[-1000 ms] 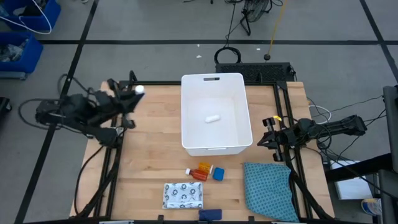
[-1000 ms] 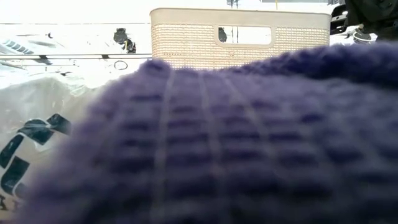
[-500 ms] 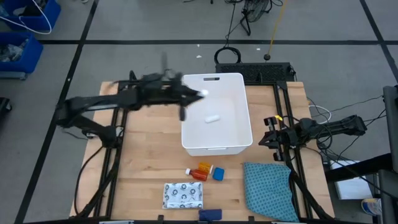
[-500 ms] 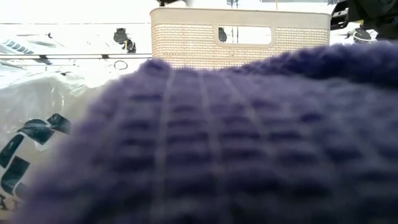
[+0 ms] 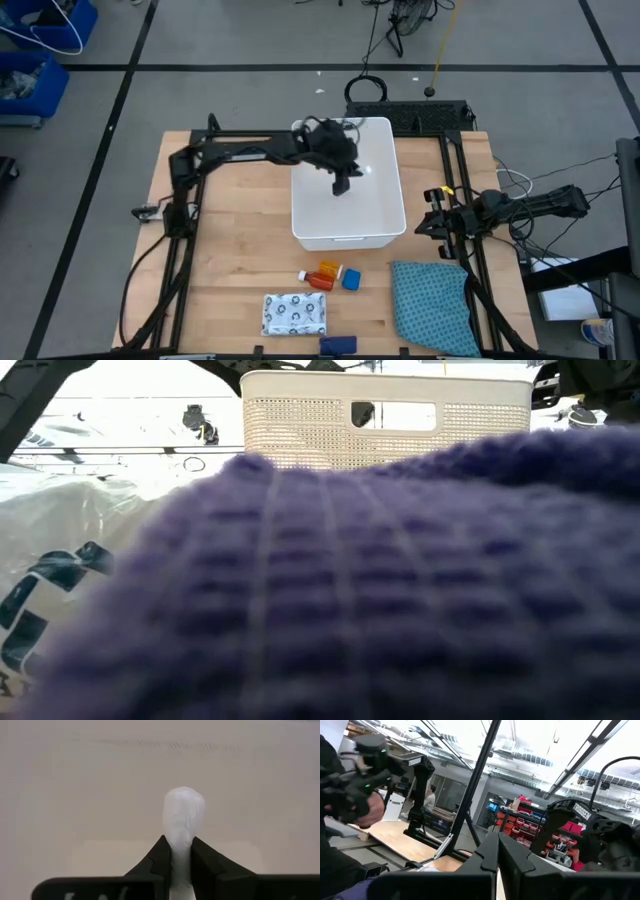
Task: Pick & place medical supplies in basket/bin
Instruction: Put the rolled white gauze into the white container, then put the rolled blue bandage into the white container
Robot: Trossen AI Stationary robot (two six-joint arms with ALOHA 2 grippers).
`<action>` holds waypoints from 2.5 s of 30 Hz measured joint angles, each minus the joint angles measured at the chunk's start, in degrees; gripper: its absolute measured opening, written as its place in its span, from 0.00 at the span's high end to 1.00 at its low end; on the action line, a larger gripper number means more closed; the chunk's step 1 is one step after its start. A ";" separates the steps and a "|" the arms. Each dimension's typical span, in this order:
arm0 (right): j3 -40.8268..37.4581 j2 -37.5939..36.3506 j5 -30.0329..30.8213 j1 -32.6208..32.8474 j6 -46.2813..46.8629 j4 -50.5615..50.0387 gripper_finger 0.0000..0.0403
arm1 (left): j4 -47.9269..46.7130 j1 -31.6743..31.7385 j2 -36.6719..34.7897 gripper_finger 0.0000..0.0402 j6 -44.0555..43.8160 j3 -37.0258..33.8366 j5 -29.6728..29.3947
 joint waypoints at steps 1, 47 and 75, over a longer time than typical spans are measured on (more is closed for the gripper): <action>0.00 0.00 0.00 0.00 -0.03 0.00 1.00 | -1.69 -0.38 1.08 0.88 1.46 1.26 0.02; 0.00 -0.02 0.02 0.02 -4.50 -0.02 1.00 | -10.66 -2.80 9.64 0.24 16.52 4.40 -6.43; 0.00 0.20 3.04 0.02 -4.50 -0.09 1.00 | -13.79 -6.43 -45.88 0.97 19.17 -23.91 -1.42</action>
